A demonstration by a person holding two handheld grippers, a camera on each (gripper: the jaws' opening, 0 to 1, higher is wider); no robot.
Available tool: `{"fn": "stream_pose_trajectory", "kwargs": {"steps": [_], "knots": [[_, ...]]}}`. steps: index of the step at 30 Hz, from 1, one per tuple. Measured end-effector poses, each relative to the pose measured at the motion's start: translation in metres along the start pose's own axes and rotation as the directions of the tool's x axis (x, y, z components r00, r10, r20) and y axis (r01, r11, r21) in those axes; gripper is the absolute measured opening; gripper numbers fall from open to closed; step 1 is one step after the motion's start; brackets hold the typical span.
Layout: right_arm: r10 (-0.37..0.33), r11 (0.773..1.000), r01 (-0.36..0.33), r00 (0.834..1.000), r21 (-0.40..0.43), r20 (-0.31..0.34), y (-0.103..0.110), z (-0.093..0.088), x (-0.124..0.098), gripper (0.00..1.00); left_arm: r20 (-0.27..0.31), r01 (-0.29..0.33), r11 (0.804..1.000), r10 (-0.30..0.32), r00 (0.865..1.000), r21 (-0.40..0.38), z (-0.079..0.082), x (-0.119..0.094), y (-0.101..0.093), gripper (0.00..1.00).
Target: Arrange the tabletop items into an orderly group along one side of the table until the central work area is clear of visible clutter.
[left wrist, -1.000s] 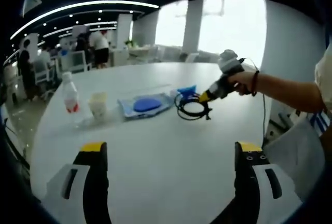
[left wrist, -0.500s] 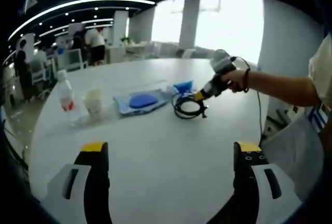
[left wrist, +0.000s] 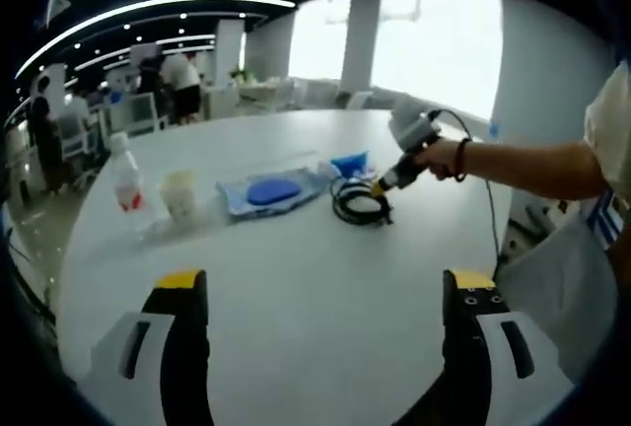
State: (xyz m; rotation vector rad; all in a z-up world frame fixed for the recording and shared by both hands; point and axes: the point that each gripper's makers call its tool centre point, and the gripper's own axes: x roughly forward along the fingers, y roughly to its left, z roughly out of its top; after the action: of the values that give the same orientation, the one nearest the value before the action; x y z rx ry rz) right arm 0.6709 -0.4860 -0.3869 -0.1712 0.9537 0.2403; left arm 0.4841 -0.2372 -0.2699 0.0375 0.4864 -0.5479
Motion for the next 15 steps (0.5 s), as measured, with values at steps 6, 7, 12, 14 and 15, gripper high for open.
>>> {"fn": "stream_pose_trajectory", "kwargs": {"steps": [6,7,12,14,15], "knots": [[0.004,1.000,-0.005,0.999,0.028,0.054,-0.001,0.007,-0.003,0.20,-0.002,-0.003,1.000,0.003,1.000,-0.002,0.000,0.000,0.001,0.96],[0.006,0.999,-0.008,0.998,0.043,0.064,-0.001,0.009,-0.004,0.24,-0.003,-0.006,1.000,0.006,1.000,-0.002,0.000,0.001,0.001,0.96],[0.040,0.995,-0.048,0.994,0.082,0.097,0.002,0.015,-0.010,0.35,-0.002,-0.015,1.000,0.015,1.000,0.009,0.000,0.000,0.002,0.97],[0.057,0.993,-0.067,0.993,0.095,0.103,0.004,0.015,-0.012,0.40,0.000,-0.016,1.000,0.016,1.000,0.008,0.001,0.000,0.003,0.97],[0.060,0.993,-0.070,0.993,0.098,0.105,0.005,0.015,-0.012,0.45,0.001,-0.016,1.000,0.016,1.000,0.008,0.001,0.000,0.003,0.97]]}}
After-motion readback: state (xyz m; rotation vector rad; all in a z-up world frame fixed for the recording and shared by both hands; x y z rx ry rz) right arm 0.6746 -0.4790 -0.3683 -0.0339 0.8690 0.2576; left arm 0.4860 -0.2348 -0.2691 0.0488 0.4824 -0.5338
